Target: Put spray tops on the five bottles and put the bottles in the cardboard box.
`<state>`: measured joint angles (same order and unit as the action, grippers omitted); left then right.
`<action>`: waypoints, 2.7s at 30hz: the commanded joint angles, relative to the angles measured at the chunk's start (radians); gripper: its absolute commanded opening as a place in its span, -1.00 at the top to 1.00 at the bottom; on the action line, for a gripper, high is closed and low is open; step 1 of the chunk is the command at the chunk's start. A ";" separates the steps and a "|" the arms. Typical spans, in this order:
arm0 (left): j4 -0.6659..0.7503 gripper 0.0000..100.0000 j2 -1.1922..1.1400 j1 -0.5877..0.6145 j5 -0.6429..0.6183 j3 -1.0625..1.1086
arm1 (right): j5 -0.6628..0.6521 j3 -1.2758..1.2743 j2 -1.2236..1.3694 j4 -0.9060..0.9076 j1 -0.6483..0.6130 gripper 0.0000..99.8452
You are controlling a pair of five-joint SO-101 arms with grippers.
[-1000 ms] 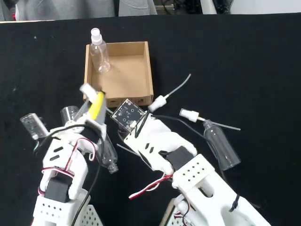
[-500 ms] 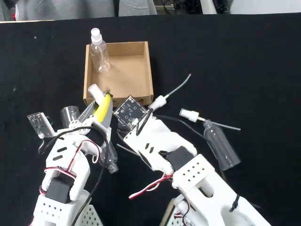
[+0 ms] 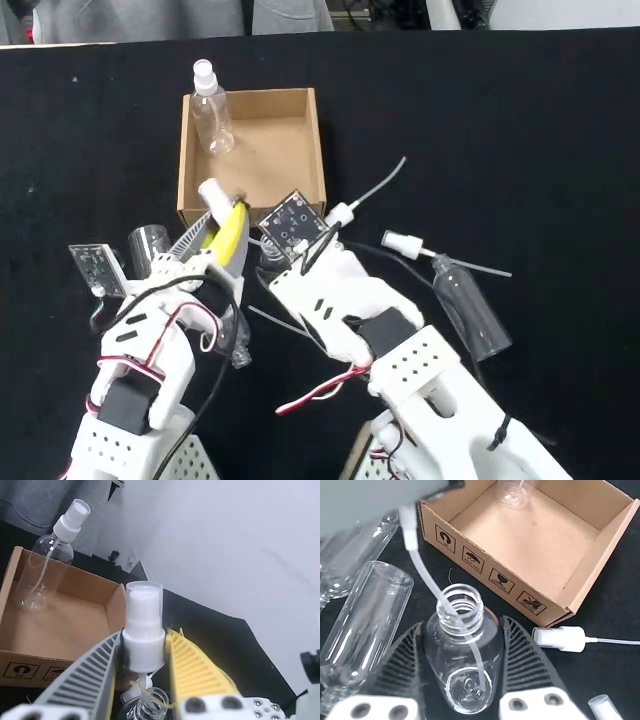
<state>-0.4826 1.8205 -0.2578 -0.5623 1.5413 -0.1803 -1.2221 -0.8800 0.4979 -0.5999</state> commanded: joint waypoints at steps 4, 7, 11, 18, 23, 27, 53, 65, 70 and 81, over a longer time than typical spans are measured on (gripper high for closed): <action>0.003 0.94 0.003 -0.028 0.021 0.018 | -0.043 0.056 -0.045 -0.021 0.040 0.96; -0.003 0.94 0.003 -0.033 0.023 0.015 | -0.072 0.064 -0.045 0.012 0.040 0.96; -0.005 0.90 0.003 -0.070 0.023 0.013 | -0.071 0.064 -0.045 0.009 0.043 0.96; -0.114 0.57 0.003 -0.102 -0.008 -0.016 | -0.071 0.062 -0.045 0.008 0.040 0.96; -0.175 0.57 0.003 -0.093 -0.034 -0.074 | -0.071 0.062 -0.045 0.008 0.040 0.96; -0.190 0.57 0.003 -0.091 -0.034 -0.093 | -0.071 0.062 -0.045 0.008 0.040 0.96; -0.190 0.57 0.003 0.140 -0.114 -0.148 | -0.071 0.054 -0.042 -0.046 0.046 0.96; -0.190 0.57 0.003 0.176 -0.017 -0.102 | -0.071 0.056 -0.044 -0.051 0.040 0.96; -0.190 0.57 0.003 0.174 0.037 -0.082 | -0.071 0.058 -0.044 -0.051 0.038 0.96; -0.184 0.56 0.003 0.044 0.038 -0.045 | -0.071 0.051 -0.044 -0.043 -0.009 0.96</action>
<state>-0.6682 1.8082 -0.1703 -0.5347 1.5106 -0.2386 -1.2221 -0.8800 0.4795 -0.5984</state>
